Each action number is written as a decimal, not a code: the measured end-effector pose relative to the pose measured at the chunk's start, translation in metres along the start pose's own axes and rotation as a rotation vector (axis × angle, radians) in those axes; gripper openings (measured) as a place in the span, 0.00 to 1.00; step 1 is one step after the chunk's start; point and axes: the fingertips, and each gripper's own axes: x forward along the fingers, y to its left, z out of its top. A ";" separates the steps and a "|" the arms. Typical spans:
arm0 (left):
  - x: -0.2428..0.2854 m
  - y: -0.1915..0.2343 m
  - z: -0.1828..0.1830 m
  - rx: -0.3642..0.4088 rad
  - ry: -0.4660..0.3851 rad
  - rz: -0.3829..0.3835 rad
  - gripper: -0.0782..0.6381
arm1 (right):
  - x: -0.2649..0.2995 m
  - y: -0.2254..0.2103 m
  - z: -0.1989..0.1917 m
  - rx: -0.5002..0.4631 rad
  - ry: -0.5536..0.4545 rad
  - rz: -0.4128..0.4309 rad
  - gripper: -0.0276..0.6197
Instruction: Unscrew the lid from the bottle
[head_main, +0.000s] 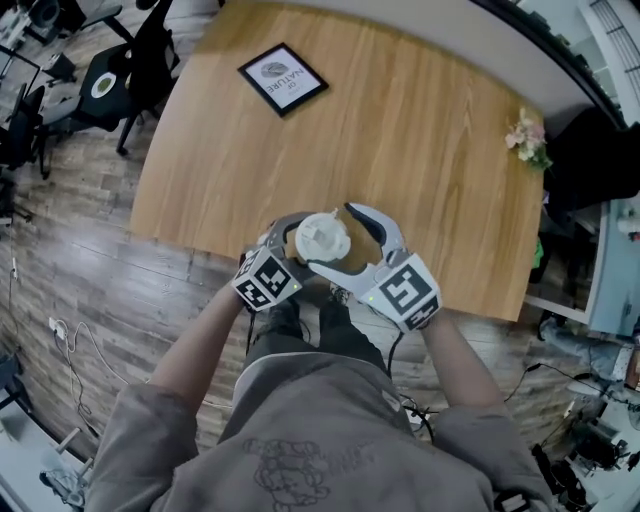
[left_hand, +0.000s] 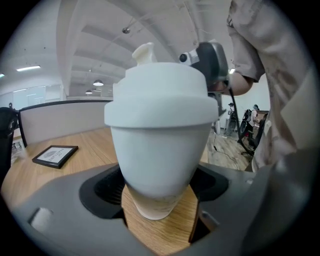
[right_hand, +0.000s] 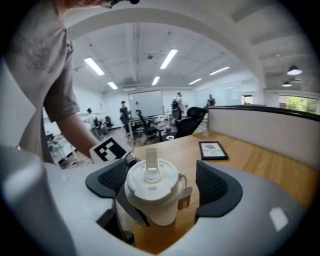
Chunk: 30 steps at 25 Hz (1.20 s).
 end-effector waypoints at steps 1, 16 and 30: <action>0.000 0.001 0.001 -0.005 -0.006 0.016 0.66 | -0.003 0.000 0.001 0.036 -0.029 -0.063 0.72; -0.002 0.012 0.007 -0.106 -0.048 0.246 0.66 | 0.027 0.000 -0.008 0.022 -0.116 -0.319 0.73; -0.003 0.007 0.002 -0.042 -0.056 0.099 0.66 | 0.030 0.019 -0.010 -0.208 -0.026 0.234 0.73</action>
